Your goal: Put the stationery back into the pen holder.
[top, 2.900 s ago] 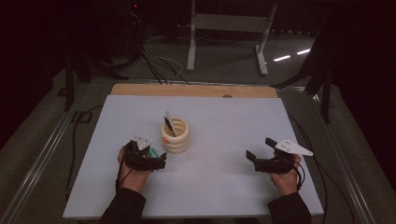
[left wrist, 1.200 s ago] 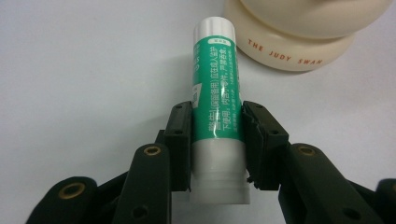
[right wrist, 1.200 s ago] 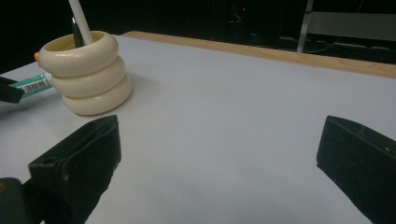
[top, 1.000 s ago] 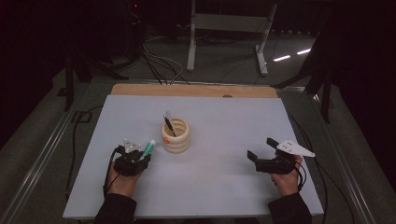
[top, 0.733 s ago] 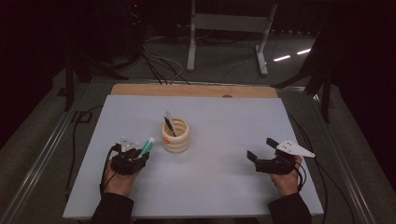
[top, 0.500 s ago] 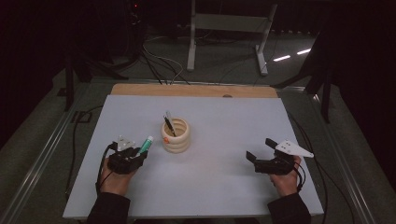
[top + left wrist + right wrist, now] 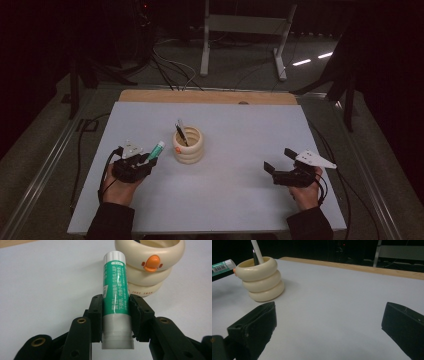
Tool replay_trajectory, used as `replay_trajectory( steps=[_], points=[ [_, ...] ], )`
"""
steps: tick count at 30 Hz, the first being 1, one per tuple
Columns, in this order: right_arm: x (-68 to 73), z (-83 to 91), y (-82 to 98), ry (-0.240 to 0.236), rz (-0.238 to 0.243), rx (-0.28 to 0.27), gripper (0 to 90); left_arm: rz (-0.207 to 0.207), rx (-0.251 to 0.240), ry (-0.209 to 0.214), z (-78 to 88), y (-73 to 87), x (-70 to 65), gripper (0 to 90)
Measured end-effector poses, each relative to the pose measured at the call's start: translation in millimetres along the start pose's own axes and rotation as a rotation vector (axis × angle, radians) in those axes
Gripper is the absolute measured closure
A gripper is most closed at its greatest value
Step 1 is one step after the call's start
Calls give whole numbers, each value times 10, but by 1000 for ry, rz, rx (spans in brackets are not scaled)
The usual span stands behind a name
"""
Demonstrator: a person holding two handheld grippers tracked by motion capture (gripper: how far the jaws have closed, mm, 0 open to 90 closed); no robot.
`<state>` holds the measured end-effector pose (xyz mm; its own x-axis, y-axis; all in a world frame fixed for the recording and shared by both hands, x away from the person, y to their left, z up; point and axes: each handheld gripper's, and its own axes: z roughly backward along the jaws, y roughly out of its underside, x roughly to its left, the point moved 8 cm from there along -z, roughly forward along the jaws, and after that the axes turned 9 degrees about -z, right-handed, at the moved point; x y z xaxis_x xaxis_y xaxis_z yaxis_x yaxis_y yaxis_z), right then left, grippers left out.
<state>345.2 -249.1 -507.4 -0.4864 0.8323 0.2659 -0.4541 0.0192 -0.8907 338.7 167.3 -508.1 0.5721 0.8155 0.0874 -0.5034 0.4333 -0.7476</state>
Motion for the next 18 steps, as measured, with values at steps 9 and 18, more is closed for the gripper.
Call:
replay_trajectory(
  steps=[9, 18],
  points=[
    [1, -13, 10, -2, 2, 6, 0, -76, -23, 44, 68, -126, -8, 661],
    [-3, -11, 10, -3, 2, 7, 0, -138, -42, 116, 111, -235, -43, 660]
  ],
)
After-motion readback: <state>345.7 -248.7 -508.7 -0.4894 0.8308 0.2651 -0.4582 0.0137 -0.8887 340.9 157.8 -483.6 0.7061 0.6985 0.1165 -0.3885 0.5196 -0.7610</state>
